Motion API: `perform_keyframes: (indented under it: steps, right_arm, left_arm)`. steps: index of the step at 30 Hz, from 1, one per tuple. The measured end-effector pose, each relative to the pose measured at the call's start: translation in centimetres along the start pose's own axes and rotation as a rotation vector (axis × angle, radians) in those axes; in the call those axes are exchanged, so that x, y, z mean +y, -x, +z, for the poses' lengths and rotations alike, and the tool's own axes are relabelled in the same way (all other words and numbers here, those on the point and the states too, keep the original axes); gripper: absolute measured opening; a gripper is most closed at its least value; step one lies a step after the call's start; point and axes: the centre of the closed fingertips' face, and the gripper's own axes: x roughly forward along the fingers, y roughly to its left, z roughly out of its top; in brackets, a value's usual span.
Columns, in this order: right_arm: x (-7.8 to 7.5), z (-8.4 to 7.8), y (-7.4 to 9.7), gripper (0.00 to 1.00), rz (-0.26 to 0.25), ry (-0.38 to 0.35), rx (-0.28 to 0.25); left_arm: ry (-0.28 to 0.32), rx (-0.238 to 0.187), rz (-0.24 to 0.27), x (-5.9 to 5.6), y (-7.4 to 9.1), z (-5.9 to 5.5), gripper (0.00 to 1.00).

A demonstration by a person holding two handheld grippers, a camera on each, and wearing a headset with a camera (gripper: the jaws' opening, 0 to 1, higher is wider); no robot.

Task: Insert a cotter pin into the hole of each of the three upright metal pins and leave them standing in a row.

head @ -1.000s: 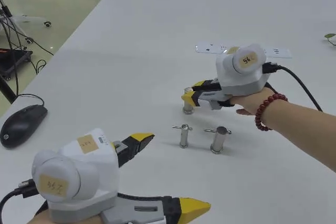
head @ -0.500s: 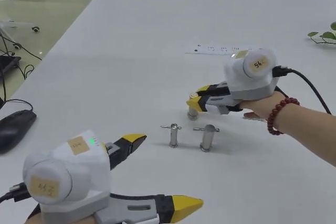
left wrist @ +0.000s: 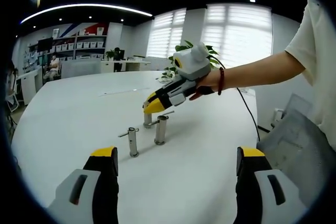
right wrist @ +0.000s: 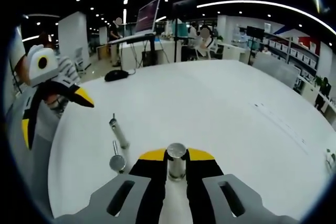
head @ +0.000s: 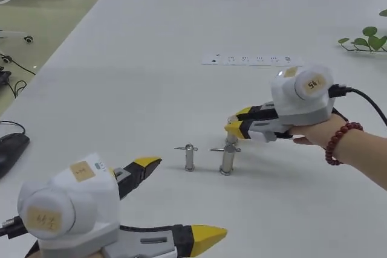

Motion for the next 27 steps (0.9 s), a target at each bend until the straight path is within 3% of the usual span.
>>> perform_keyframes:
  steps: [17,27]
  right_arm:
    - [1.2,-2.5,3.8,0.14,0.031,0.014,0.027]
    - [3.2,-3.0,5.2,0.14,0.11,0.061,0.033]
  left_arm:
    - [-0.008,0.008,-0.004,-0.6,-0.2,0.0,0.93]
    - [-0.011,0.012,-0.008,-1.0,-0.2,-0.1,0.93]
